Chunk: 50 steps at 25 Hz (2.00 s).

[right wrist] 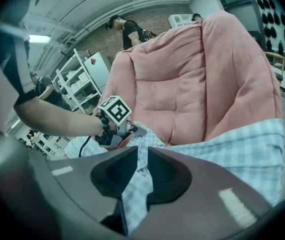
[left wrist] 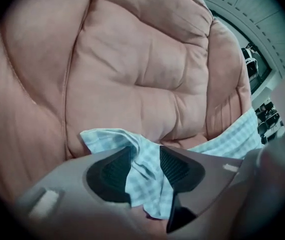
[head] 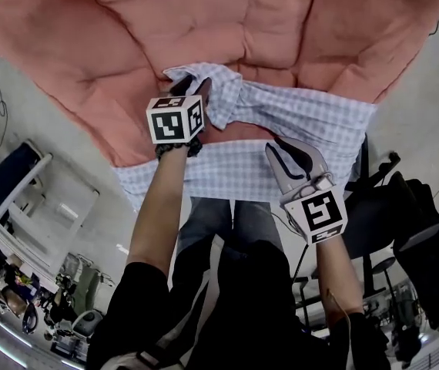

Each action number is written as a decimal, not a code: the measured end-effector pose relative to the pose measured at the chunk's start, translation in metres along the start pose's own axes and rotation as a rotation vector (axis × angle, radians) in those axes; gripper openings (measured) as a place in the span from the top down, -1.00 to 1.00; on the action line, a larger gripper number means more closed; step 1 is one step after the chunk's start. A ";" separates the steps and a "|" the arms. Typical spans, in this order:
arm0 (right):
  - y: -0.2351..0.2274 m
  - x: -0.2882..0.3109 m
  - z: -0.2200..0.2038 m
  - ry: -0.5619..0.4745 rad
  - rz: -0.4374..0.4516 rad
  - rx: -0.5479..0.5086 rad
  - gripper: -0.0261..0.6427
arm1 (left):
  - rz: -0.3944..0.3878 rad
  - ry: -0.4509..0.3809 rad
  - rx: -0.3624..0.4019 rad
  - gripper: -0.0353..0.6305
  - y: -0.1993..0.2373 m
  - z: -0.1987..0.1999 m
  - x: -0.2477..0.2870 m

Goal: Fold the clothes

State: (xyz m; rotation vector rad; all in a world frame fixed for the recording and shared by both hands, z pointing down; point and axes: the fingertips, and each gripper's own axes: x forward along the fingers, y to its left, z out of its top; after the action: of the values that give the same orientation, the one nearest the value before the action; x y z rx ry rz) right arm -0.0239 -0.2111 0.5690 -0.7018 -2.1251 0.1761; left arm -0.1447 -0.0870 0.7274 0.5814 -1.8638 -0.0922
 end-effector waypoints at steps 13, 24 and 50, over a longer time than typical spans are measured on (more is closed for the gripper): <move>-0.022 0.001 -0.014 0.048 -0.009 0.024 0.72 | 0.019 -0.008 -0.159 0.77 0.013 -0.003 0.035; 0.019 0.008 0.004 0.038 0.010 -0.018 0.74 | -0.199 -0.036 -0.098 0.84 -0.014 0.021 -0.054; 0.190 0.017 0.149 -0.045 0.012 -0.150 0.74 | -0.325 -0.082 0.235 0.84 0.077 0.057 -0.368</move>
State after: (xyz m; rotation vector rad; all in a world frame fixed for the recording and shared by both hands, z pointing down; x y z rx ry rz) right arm -0.0683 -0.0256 0.4204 -0.8049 -2.1939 0.0399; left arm -0.1296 0.1276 0.4144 1.0551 -1.8577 -0.1132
